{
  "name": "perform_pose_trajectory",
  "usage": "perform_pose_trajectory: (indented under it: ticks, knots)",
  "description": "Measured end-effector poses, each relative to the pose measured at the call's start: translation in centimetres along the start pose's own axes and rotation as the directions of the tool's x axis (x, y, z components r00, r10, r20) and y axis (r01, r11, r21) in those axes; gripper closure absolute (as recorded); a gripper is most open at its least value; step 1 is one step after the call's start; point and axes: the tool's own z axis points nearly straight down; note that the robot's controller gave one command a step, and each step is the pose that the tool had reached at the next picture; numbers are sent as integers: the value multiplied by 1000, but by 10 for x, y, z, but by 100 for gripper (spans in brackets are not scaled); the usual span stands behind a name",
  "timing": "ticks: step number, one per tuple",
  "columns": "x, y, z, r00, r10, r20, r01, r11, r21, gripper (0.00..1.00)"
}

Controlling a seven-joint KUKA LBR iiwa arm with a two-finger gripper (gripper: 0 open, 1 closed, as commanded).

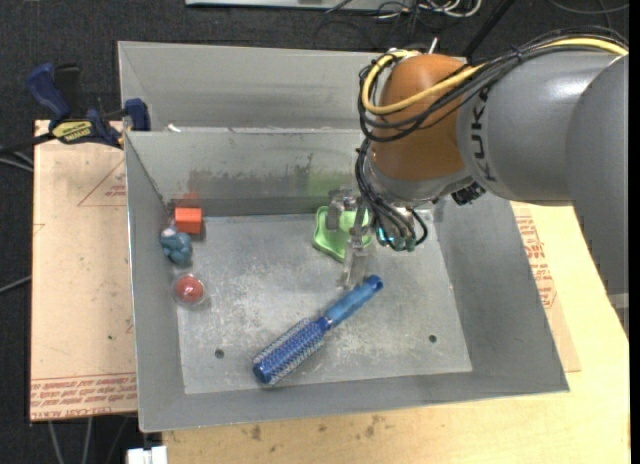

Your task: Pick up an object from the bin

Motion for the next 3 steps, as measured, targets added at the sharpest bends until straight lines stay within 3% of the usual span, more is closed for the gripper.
perform_pose_trajectory:
  ticks: [1,2,3]
  knots:
    - [40,-11,64,944,-331,6,331,944,1,0]
    - [31,-37,33,932,-363,11,363,932,6,0]
    - [45,-11,31,861,-509,5,509,861,2,0]
